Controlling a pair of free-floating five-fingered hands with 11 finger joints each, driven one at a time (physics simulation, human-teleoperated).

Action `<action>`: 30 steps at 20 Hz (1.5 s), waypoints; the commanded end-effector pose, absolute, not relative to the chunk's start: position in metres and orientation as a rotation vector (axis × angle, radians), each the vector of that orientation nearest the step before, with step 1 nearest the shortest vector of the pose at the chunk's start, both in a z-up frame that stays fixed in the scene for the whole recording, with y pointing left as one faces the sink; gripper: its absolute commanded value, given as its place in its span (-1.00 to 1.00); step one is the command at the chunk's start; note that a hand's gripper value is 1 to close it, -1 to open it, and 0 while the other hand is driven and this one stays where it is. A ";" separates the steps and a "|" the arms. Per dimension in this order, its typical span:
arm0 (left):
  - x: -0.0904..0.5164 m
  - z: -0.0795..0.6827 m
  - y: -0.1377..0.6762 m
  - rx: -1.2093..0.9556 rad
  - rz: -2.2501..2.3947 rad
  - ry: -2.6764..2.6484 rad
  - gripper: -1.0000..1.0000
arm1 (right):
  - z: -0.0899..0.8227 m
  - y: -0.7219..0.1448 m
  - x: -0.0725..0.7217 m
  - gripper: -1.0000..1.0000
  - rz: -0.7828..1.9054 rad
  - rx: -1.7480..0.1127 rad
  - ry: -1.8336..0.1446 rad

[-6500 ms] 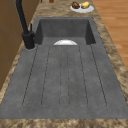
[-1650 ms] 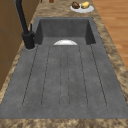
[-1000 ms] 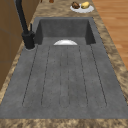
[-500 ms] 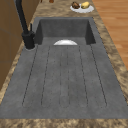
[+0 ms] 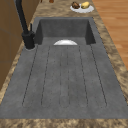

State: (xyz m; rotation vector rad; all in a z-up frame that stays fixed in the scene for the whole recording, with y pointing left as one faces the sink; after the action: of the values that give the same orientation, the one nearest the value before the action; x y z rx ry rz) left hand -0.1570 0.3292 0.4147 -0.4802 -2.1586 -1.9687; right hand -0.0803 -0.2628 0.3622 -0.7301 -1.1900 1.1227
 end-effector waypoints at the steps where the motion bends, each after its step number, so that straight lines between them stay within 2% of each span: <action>1: -0.157 0.415 0.320 -0.372 -1.920 -2.140 -1.00 | 0.362 -0.263 -0.080 0.00 1.123 -0.730 -1.190; 30: -0.145 0.417 0.253 -0.347 -1.960 -2.086 -1.00 | 0.362 -0.263 -0.080 0.00 1.123 -0.730 -1.190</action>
State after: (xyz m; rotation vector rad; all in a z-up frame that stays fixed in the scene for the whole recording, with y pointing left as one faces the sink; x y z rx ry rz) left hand -0.1493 0.2626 0.4141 -0.4126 -2.1061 -1.9848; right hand -0.0803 -0.2628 0.3622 -0.7301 -1.1900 1.1227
